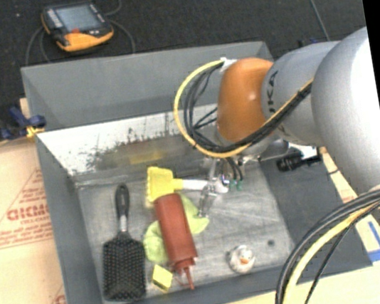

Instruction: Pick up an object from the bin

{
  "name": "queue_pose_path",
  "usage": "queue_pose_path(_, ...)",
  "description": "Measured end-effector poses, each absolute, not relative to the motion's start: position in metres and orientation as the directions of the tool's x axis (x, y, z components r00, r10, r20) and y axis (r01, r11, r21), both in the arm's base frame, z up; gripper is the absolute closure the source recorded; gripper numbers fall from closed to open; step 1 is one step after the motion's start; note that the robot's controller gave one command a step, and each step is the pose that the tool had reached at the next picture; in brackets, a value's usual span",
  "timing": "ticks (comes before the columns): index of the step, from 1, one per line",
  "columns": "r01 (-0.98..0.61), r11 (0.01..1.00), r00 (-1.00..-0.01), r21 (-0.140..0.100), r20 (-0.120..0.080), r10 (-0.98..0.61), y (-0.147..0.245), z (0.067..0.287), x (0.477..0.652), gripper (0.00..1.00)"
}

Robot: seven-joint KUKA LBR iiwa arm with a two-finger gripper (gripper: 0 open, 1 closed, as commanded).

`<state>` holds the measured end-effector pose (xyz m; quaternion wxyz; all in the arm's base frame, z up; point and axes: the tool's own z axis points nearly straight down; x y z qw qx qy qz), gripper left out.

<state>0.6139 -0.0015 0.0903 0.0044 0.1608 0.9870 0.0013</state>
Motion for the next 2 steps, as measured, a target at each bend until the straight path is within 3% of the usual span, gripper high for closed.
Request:
queue_pose_path(1, 0.280, 0.960, -0.960, 0.001, -0.007, 0.280, 0.0061, 0.0750, 0.6227, 1.00)
queue_pose_path(2, 0.279, 0.960, -0.960, 0.001, -0.007, 0.279, 0.0061, 0.0750, 0.6227, 1.00)
